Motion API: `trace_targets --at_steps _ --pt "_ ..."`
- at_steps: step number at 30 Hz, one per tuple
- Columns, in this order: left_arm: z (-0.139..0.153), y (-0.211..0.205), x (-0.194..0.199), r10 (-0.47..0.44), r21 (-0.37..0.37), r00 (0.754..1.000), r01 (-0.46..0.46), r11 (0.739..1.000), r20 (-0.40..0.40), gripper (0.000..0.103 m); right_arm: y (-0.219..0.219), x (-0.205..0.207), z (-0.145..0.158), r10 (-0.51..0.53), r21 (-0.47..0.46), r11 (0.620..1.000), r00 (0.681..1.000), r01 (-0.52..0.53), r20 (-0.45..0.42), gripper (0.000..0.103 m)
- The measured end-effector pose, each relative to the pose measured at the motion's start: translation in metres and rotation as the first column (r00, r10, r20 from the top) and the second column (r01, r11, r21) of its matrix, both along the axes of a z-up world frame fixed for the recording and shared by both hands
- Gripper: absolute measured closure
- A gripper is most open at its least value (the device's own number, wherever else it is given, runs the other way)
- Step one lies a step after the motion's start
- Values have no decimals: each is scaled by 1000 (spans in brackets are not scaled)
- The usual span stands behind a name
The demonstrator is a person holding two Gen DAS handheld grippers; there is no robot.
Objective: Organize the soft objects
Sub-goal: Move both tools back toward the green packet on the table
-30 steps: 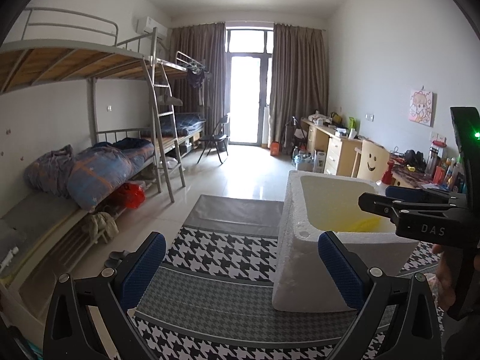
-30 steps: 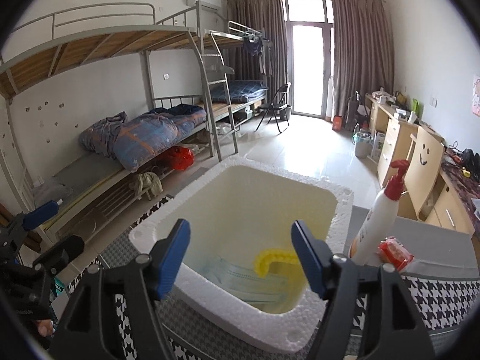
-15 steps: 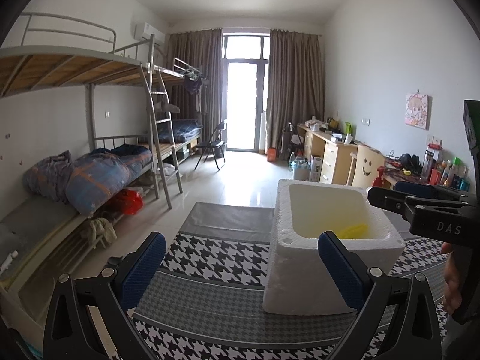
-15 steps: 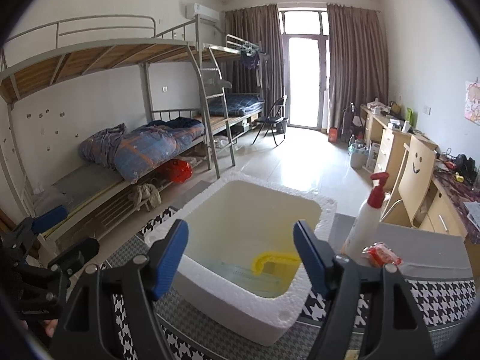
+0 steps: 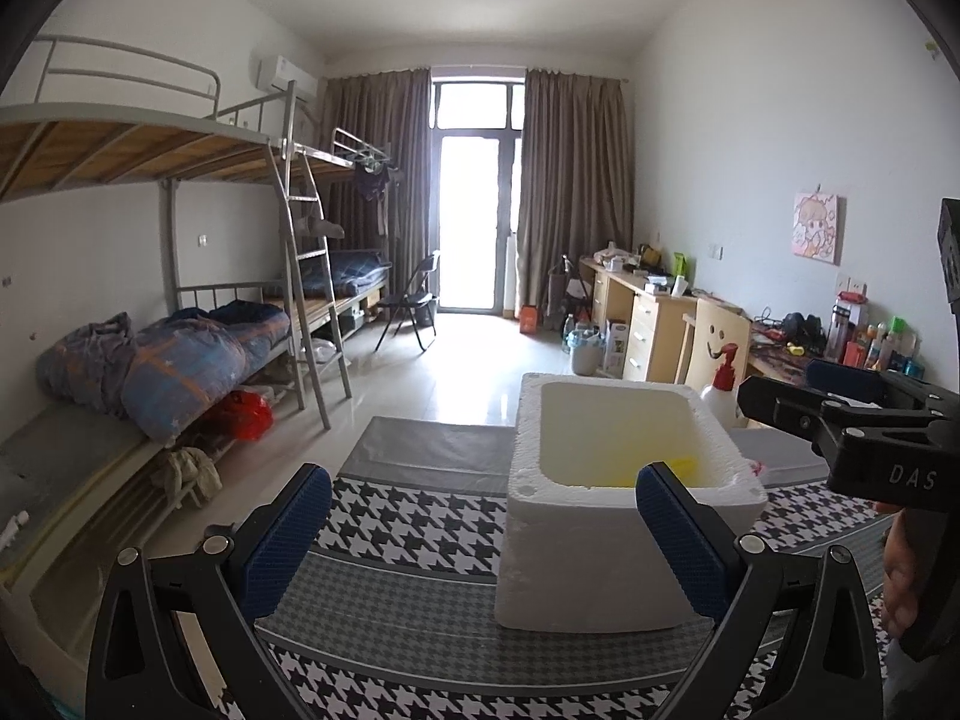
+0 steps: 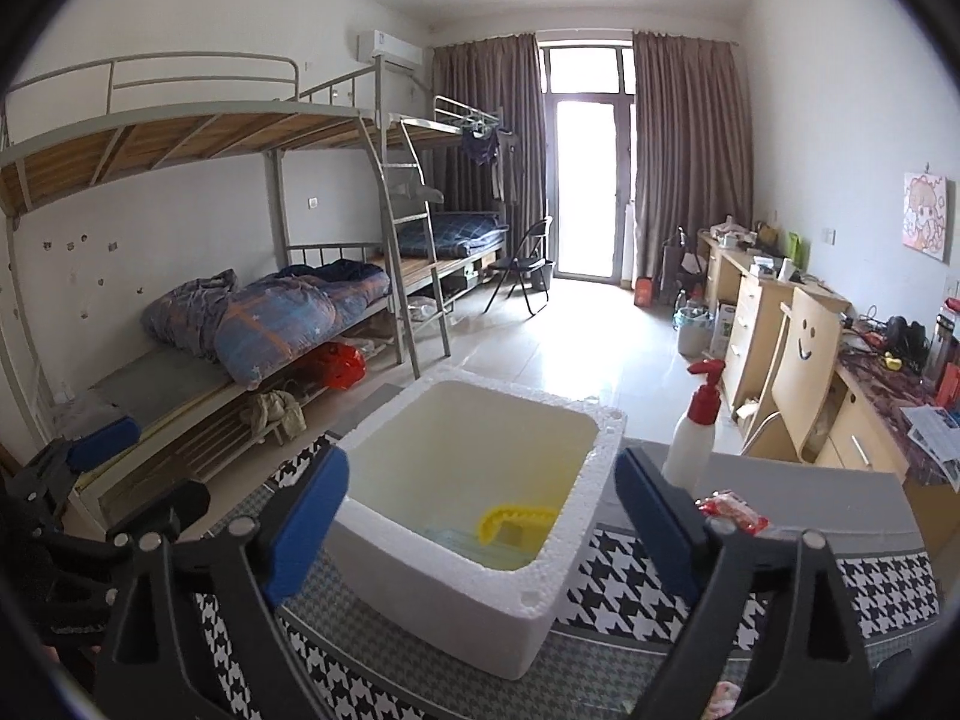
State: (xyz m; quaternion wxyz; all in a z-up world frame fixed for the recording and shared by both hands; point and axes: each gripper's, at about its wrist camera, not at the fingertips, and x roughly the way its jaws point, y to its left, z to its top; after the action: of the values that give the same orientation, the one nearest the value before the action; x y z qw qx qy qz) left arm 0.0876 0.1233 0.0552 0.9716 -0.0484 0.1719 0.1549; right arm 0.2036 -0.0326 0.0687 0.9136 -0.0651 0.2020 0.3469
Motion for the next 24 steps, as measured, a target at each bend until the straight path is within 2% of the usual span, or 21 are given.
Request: trace_targets --at_steps 11,24 --pt "11 -11 -10 -35 21 999 34 999 30 1 -22 -12 7 -5 21 1000 1000 4 30 8" --pt "15 -33 -22 -88 29 994 86 996 70 1 -49 -36 10 -59 49 997 997 56 55 8"
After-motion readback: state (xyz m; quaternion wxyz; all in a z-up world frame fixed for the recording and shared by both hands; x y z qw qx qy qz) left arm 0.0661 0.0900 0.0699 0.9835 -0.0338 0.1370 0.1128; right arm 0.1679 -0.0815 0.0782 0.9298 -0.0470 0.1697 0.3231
